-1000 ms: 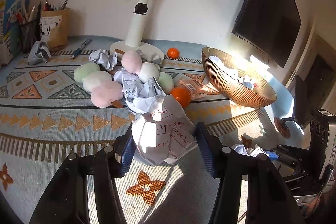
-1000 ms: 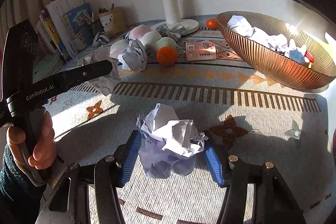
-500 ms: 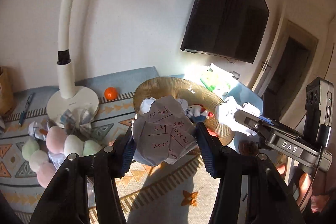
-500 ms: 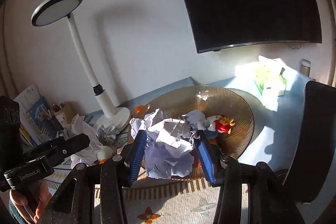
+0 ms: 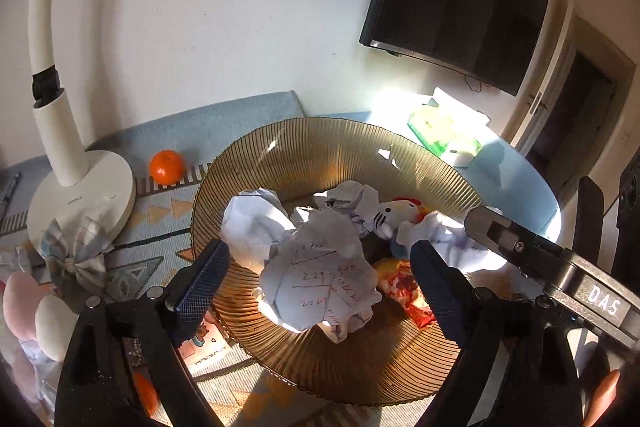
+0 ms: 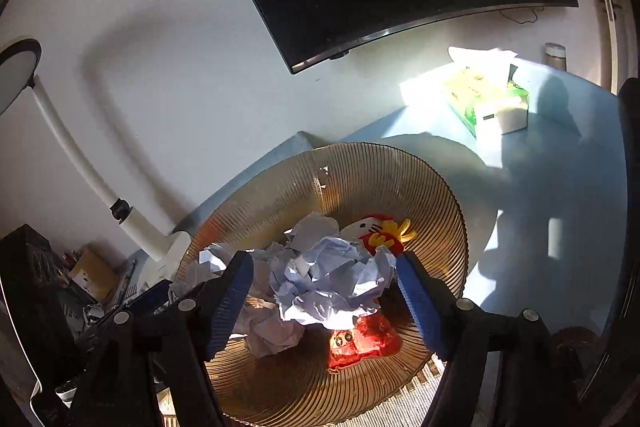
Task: Organize objects
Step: 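Carry both paper balls over the bowl and open both tools, then move both tools back over the desk toward remaining items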
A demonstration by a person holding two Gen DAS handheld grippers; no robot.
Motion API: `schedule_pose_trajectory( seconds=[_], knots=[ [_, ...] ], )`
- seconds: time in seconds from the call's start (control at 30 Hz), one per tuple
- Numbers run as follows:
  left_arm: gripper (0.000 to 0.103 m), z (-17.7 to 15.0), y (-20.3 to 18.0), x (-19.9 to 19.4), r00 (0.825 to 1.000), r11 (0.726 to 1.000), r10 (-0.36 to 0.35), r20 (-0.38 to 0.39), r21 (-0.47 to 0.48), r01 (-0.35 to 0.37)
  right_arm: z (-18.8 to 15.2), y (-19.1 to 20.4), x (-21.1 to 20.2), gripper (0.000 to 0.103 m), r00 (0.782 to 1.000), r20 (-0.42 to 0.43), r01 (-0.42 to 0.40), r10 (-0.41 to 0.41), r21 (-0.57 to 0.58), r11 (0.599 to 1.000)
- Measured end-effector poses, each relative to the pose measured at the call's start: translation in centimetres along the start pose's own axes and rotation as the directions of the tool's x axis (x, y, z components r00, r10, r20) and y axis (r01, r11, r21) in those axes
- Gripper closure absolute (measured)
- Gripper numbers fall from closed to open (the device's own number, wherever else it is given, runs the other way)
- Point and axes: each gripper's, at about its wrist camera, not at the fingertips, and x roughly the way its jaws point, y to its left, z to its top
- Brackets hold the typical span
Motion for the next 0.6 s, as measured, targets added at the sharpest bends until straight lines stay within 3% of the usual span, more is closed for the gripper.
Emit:
schedule_pose_trajectory(
  seconds=[0.1,0.27,0.4,0.5,0.6],
  knots=[
    [0.011,0.0,0.2,-2.6,0.999,1.0,-0.001,0.036,0.016,0.0,-0.2,0.6,-1.4,0.03,1.0,0.023,0.021,-0.021,-0.026,0.999],
    [0.007,-1.1,2.5,-9.4,0.992,1.0,-0.013,0.123,-0.02,0.015,-1.0,2.9,-4.2,0.03,0.998,0.036,-0.055,0.057,-0.05,0.997],
    [0.003,-3.2,5.6,-16.1,0.975,0.996,0.071,0.212,-0.067,-0.058,-2.6,7.7,-6.0,0.026,0.991,0.014,-0.129,0.133,-0.164,0.978],
    [0.001,-5.7,8.3,-20.6,0.932,0.974,0.217,0.29,-0.125,-0.188,-5.3,11.7,-6.6,0.016,0.981,-0.021,-0.192,0.193,-0.25,0.949],
    [0.001,-9.5,11.5,-22.7,0.864,0.917,0.394,0.315,-0.197,-0.346,-9.4,15.1,-5.5,0.016,0.968,-0.077,-0.25,0.238,-0.33,0.91]
  ],
)
